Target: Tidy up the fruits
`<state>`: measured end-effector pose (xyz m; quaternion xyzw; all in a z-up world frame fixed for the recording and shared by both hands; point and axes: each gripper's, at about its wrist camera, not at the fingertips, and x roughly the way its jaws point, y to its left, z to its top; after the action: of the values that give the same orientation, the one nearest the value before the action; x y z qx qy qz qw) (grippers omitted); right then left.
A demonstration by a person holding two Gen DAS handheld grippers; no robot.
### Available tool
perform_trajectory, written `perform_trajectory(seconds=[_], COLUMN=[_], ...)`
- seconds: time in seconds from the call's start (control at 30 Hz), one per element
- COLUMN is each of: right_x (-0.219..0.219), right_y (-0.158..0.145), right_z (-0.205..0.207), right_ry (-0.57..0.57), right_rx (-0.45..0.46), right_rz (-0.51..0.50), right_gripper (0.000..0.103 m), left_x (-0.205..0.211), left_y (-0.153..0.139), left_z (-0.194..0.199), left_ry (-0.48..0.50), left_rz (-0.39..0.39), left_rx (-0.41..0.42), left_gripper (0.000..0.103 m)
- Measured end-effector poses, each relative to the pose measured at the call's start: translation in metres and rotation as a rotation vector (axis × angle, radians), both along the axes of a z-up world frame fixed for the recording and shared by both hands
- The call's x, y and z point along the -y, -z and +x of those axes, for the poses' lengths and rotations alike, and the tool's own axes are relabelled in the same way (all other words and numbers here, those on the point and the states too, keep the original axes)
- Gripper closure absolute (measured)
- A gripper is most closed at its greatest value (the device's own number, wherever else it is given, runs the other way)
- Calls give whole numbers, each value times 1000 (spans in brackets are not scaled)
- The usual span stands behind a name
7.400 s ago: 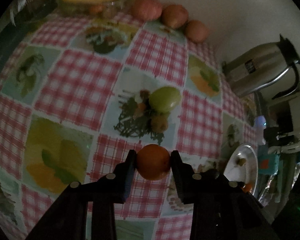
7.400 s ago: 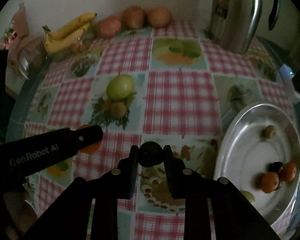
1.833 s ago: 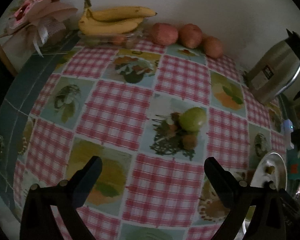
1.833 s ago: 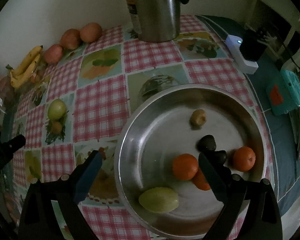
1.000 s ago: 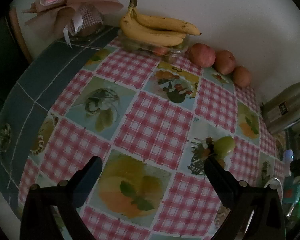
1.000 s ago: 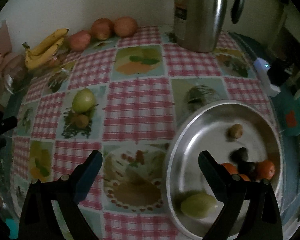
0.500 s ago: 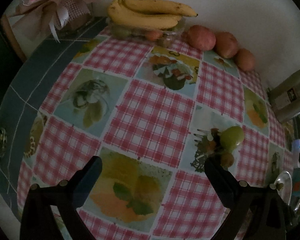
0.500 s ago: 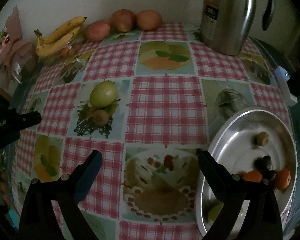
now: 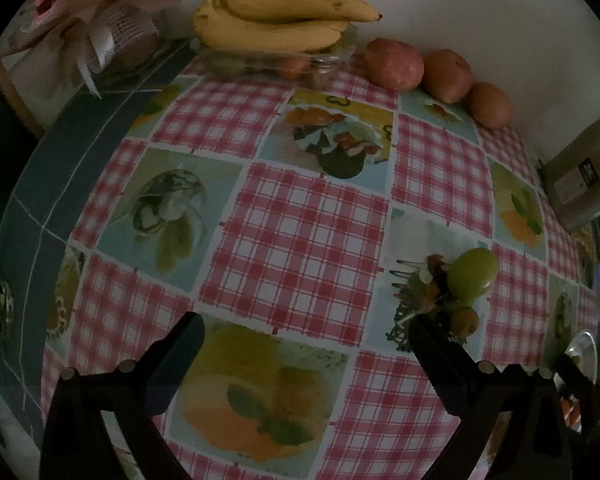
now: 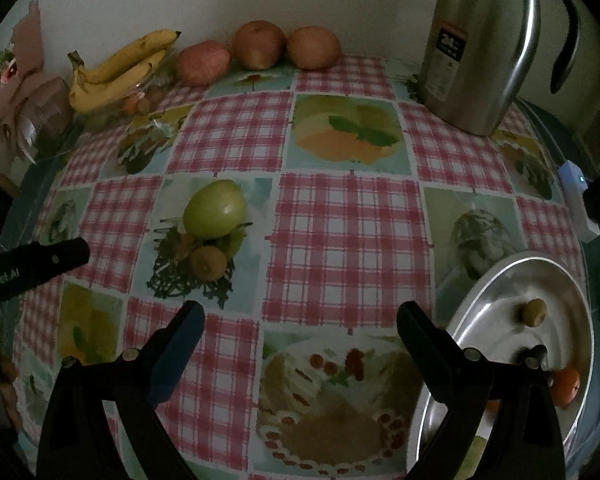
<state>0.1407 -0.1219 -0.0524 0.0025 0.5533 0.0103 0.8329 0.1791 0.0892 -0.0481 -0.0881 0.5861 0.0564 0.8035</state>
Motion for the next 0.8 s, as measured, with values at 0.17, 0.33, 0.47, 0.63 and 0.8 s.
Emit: perform_trajectory(seconds=[0.17,0.33,0.47,0.63,0.8], right_x=[-4,-12,-19,-27,-35], right_y=[-1,1,6,17,32], right_z=[7,15,21,27,31], right_ry=[8,7,5,-6,-16], right_rx=[15,26,25,10,-16], right_rz=[2,-10,1,0,-15], right_gripper=[6,6,6,6,6], left_x=[1,0,2,4,4], left_y=[-1,3,11,22,30], left_z=[1,3,6,9,10], left_ry=[10,12,20,23,16], left_rz=[2,-6,-17,-13,2], left_rx=[4,-1,-16,-37,-50], left_gripper=[0,0,0,0,0])
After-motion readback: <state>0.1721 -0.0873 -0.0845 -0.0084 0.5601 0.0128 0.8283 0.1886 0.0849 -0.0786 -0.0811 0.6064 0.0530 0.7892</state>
